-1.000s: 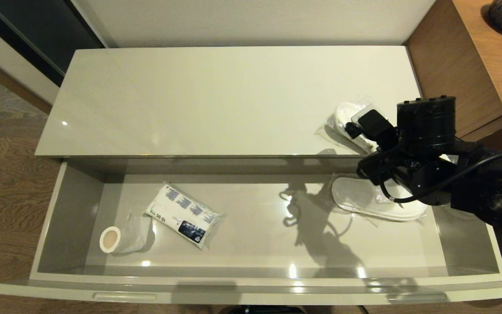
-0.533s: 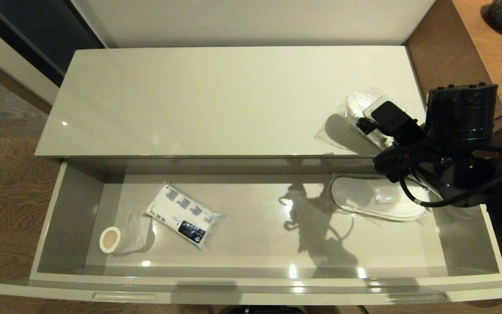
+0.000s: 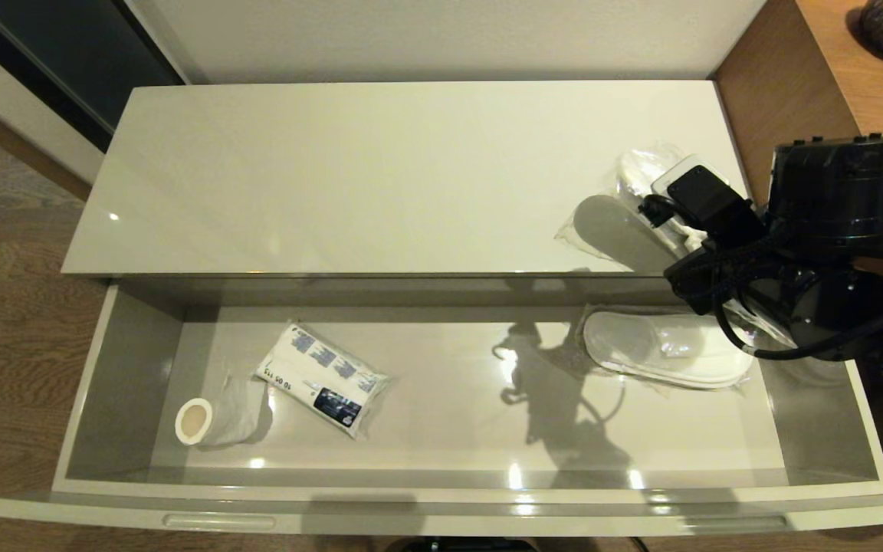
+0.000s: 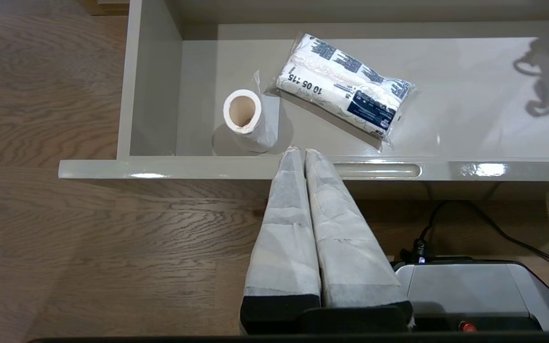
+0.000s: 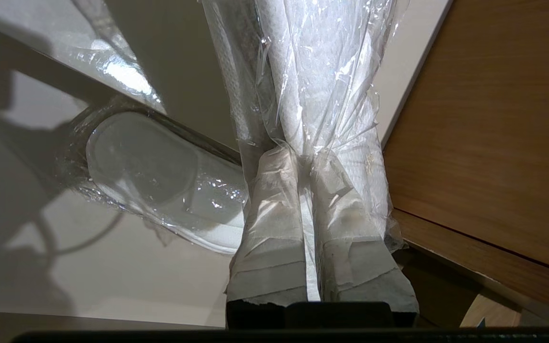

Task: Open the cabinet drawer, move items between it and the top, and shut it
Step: Place the disposable slippers on the table

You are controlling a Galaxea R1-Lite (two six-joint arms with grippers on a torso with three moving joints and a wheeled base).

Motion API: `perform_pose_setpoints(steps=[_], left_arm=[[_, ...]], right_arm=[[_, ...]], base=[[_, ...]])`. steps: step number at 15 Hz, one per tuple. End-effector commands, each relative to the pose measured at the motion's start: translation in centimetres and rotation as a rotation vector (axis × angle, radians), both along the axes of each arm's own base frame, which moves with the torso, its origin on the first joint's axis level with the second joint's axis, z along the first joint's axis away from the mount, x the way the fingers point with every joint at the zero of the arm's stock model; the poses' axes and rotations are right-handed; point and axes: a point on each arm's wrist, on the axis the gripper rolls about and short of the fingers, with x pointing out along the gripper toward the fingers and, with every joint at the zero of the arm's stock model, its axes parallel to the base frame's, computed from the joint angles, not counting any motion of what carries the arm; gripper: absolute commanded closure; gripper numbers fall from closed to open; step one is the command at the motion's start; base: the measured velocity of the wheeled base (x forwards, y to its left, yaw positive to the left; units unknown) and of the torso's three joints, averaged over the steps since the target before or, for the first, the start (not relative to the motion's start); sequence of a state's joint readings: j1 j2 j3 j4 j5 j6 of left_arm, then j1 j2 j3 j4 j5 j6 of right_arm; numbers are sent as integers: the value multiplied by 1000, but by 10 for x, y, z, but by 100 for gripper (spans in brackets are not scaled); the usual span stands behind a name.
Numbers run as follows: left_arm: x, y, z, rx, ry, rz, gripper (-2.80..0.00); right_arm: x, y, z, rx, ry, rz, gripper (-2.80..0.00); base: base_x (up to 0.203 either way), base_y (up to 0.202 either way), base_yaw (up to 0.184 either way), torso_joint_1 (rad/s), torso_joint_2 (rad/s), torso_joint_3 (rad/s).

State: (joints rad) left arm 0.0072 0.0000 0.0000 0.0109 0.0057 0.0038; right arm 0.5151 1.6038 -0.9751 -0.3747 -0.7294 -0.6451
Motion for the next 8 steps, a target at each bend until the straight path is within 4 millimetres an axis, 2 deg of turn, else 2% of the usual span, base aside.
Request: perform_pose_setpoints(steps=[1,8], left_arm=[[0,0,0,1,1,1,0],[0,0,0,1,2,1,0]], right_arm=[[0,0,1,21,-10,-4,0],[1,-1,1,49,-5,52,0]], base=[[0,0,0,0,0,0],[0,0,0,0,0,0]])
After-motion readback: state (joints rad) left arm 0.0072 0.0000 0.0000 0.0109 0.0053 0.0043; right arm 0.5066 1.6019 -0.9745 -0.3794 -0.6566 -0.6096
